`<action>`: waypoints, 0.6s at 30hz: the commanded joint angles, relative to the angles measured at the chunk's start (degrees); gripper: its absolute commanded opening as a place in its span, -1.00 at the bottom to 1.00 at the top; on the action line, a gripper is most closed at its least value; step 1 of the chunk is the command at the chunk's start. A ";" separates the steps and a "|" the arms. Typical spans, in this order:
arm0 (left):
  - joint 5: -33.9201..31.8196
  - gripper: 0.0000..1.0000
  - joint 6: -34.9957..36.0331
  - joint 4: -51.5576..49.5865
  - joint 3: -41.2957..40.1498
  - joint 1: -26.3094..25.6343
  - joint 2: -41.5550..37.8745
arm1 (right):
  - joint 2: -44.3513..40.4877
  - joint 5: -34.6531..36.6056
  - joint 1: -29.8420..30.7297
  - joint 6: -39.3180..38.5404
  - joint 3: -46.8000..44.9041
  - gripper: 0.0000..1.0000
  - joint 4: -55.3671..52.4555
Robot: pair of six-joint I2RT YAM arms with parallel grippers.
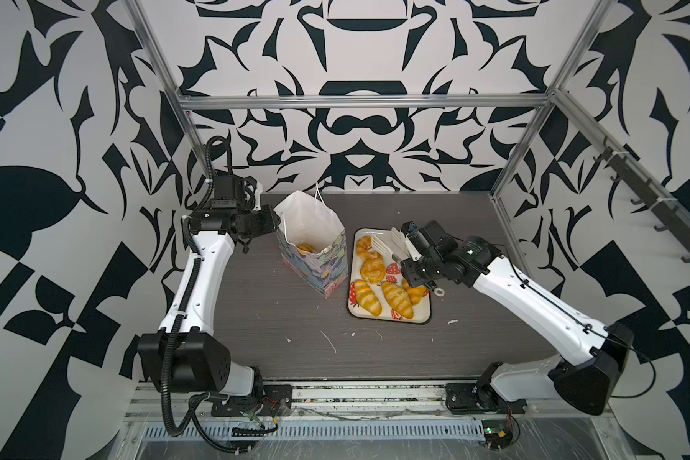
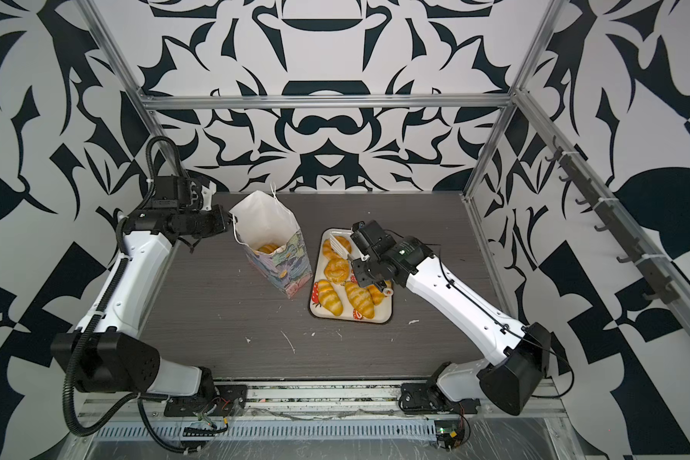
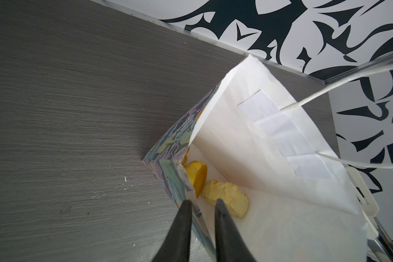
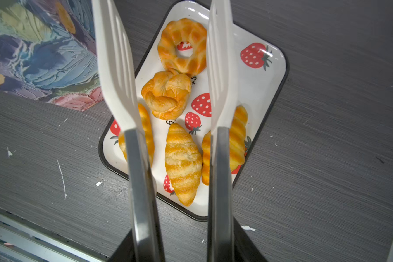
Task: Pack bread into a paper bag
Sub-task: Move the bread onto the tray.
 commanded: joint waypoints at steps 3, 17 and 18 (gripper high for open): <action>0.23 -0.54 0.28 -1.53 -1.64 -0.28 -1.37 | -0.08 -2.53 -0.39 2.01 -2.82 0.01 3.88; 0.25 -0.55 0.32 -1.35 -1.93 -0.28 -1.14 | 3.36 -5.18 -1.01 2.52 -8.36 0.02 7.80; 0.20 -0.55 0.31 -1.35 -1.90 -0.29 -1.10 | 3.60 -5.26 -1.05 2.51 -8.57 0.02 8.00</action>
